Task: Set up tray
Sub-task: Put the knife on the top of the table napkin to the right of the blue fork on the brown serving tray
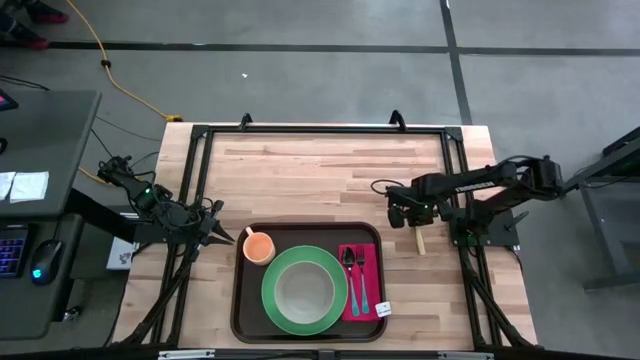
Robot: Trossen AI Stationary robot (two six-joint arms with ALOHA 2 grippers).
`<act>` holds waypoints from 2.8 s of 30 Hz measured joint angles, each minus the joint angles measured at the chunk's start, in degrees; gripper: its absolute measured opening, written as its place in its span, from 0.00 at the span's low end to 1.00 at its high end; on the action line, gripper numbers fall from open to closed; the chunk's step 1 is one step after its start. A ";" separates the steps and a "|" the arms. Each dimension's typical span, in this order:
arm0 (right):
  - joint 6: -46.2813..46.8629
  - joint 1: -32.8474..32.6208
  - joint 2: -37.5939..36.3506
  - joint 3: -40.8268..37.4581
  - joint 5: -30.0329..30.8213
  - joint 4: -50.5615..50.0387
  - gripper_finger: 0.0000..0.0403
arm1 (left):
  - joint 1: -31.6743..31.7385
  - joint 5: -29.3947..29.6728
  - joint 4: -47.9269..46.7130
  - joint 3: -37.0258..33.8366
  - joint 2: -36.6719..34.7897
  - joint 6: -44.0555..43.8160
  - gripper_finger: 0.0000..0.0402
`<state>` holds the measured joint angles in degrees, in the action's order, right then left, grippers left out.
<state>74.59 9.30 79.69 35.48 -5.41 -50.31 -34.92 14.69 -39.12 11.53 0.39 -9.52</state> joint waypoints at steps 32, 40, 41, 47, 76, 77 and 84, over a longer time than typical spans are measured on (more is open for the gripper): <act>6.43 -5.90 -5.59 4.97 -1.96 -0.50 0.07 | 0.01 -0.20 -0.03 0.00 0.01 0.02 0.18; 11.04 -10.55 -5.57 7.79 -2.18 -0.62 0.09 | 0.02 -0.14 -0.03 0.02 0.01 0.20 0.18; 12.01 -11.29 -5.57 7.92 -2.18 -0.62 0.09 | 0.00 -0.14 -0.03 0.02 0.01 0.20 0.18; 17.48 -15.73 -5.54 9.18 -2.06 1.00 0.07 | 0.01 0.03 -0.03 0.00 0.00 0.20 0.18; 24.85 -26.81 14.11 28.69 -1.32 5.12 0.09 | 0.02 0.03 -0.55 0.00 -0.01 0.20 0.18; 25.50 -27.22 14.87 29.33 -1.34 5.17 0.09 | 0.02 0.01 -0.54 0.00 0.01 0.20 0.18; 29.91 -29.85 17.89 31.96 -1.67 5.29 0.10 | 0.02 -0.25 -2.32 0.02 -0.01 0.20 0.18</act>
<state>104.50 -20.55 97.59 67.44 -7.09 -45.02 -34.90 14.44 -41.45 11.55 0.38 -9.32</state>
